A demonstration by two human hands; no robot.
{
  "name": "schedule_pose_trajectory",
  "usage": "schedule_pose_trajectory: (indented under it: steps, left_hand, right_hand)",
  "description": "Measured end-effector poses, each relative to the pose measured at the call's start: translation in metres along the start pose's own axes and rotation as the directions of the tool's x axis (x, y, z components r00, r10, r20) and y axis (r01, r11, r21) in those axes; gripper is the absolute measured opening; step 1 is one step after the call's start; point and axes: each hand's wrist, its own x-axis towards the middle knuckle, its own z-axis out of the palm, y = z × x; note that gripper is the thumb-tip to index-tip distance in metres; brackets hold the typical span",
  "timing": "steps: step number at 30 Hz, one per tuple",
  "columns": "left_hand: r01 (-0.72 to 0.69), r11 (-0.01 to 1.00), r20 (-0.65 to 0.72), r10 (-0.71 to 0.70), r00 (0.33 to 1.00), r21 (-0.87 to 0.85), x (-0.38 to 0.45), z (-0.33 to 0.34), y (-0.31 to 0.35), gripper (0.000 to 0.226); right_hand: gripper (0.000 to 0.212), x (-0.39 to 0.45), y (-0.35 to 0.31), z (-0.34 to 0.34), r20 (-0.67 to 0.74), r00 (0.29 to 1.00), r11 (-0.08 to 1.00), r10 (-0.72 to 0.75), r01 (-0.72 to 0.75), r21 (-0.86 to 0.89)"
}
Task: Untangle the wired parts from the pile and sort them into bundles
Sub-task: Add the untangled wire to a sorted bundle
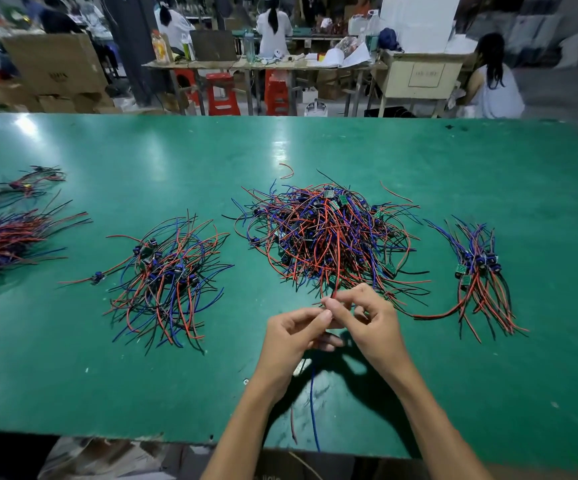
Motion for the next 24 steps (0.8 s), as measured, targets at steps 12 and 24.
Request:
schedule_pose_trajectory:
  steps: [12,24]
  left_hand:
    - [-0.049,0.989,-0.134,0.068,0.989,0.140,0.006,0.002,-0.011,0.014]
    - [-0.027,0.976,-0.059,0.041,0.997,0.215,0.012,0.006,-0.006,0.013]
  right_hand:
    - [0.019,-0.014,0.007,0.020,0.009,0.987,0.980,0.160,-0.160,0.118]
    - [0.023,-0.001,0.004,0.023,-0.173,0.943,0.915,0.283,-0.212,0.344]
